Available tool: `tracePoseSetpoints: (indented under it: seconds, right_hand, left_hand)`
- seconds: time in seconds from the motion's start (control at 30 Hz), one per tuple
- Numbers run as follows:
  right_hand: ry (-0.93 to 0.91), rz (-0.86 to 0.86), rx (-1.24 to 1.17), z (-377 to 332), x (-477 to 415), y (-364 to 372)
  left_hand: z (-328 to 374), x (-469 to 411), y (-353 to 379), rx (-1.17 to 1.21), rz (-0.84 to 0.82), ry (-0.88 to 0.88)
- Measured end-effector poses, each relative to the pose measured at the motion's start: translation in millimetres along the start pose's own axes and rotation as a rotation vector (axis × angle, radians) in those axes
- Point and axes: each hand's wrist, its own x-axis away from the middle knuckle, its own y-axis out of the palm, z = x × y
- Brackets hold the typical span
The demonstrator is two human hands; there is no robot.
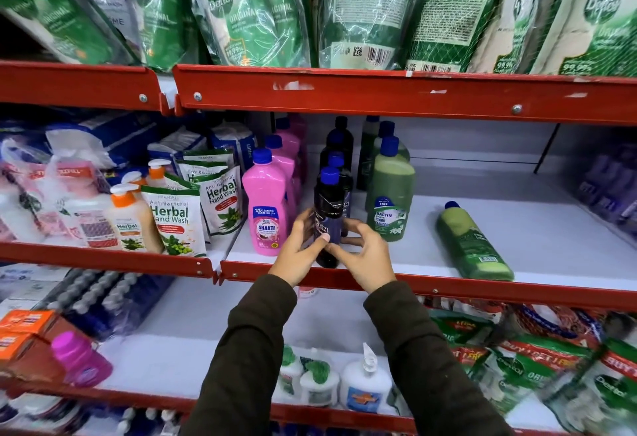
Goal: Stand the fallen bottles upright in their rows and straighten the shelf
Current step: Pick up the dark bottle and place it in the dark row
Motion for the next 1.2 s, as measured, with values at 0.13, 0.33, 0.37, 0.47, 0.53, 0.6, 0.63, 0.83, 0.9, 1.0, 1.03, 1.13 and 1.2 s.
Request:
tracePoseSetpoints:
  seconds: [0.13,0.33,0.37,0.47,0.53,0.6,0.63,0.83,0.9,1.0,1.03,1.13,1.2]
  right_hand:
    - [0.031,0.02,-0.105,5,-2,-3]
    - [0.035,0.091,-0.028,12,-9,-8]
    - [0.036,0.098,-0.023,12,-9,-8]
    - [0.036,0.108,-0.03,11,-7,-6]
    - [0.021,0.111,-0.014,10,-5,-6]
    - [0.006,0.113,-0.009,10,-2,-7]
    - [0.002,0.116,-0.012,11,-1,-10]
    - [-0.048,0.275,0.085,16,2,-56]
    - [-0.035,0.316,0.079,19,2,-82]
    - [-0.028,0.395,0.21,30,3,-126]
    - [-0.006,0.436,0.267,36,3,-142]
    - [0.156,0.493,0.394,56,-1,-185]
    - [0.325,0.395,0.47,67,-4,-207]
  left_hand:
    - [2,2,-1,0.024,0.104,0.042]
    - [0,2,10,-0.017,0.267,0.079]
    - [0,2,13,-0.027,0.298,0.08]
    - [-2,1,17,-0.031,0.362,0.085]
    - [-3,1,19,-0.039,0.399,0.095]
    - [-4,3,22,-0.069,0.474,0.106]
    - [-3,6,26,-0.081,0.519,0.122]
    - [16,14,59,-0.137,0.69,0.35]
    - [26,12,80,-0.148,0.645,0.414]
    - [37,3,121,-0.169,0.519,0.45]
    - [38,-2,137,-0.173,0.471,0.442]
    - [32,-28,179,-0.213,0.253,0.262]
    - [25,-46,205,-0.299,0.103,0.055]
